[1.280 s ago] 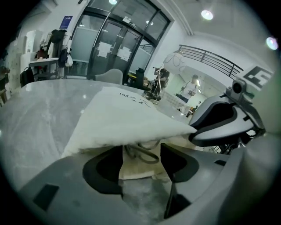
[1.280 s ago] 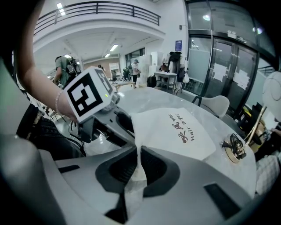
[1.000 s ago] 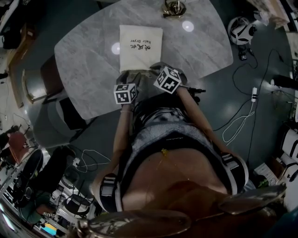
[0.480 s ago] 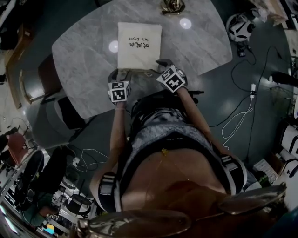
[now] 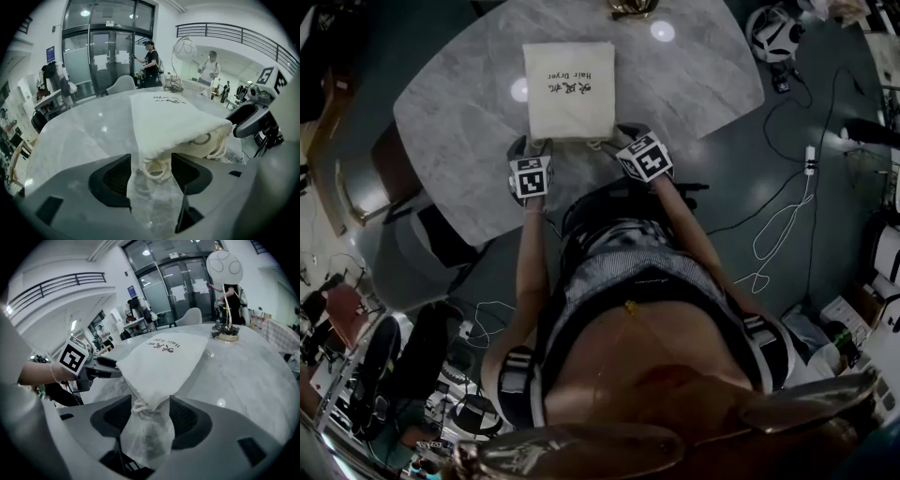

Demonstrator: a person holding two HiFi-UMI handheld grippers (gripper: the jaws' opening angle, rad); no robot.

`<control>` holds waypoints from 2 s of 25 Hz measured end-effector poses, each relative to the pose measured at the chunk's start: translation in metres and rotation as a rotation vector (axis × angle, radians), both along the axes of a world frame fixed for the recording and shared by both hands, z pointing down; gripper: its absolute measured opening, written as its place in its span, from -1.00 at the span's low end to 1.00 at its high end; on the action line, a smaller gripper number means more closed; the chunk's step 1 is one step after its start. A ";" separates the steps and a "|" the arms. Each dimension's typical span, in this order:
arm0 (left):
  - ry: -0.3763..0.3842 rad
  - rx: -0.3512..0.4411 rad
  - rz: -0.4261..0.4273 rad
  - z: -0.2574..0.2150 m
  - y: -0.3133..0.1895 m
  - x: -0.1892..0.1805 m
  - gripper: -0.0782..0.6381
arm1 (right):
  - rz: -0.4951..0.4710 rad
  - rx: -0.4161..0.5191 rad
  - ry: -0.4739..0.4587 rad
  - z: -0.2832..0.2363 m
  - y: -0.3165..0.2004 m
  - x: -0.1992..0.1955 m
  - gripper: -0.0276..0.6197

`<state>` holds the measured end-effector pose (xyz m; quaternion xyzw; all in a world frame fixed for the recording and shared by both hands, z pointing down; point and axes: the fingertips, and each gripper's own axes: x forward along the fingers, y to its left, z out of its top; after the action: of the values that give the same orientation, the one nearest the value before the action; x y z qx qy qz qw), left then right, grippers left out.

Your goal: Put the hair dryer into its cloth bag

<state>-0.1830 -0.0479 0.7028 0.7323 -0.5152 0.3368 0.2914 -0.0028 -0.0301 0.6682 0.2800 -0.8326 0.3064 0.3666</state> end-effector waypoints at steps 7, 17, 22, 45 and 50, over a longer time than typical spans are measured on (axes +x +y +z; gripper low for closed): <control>-0.017 -0.033 0.002 0.008 -0.002 -0.004 -0.18 | 0.099 -0.091 -0.042 0.017 0.002 -0.002 -0.03; 0.024 -0.056 0.007 0.008 0.001 -0.002 -0.65 | 0.121 -0.064 -0.041 0.023 -0.010 0.001 -0.51; 0.114 -0.087 -0.023 -0.003 0.004 0.007 -0.67 | 0.119 -0.015 -0.061 0.011 -0.020 0.006 -0.55; 0.318 -0.082 -0.072 -0.073 0.006 0.037 -0.67 | 0.039 0.142 -0.092 -0.064 -0.057 0.023 -0.60; 0.344 -0.057 -0.089 -0.088 0.005 0.040 -0.67 | 0.003 0.193 -0.075 -0.082 -0.065 0.024 -0.62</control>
<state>-0.1426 -0.0425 0.6144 0.7470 -0.4798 0.2079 0.4105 0.0217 -0.0948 0.5865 0.3035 -0.8711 0.2354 0.3060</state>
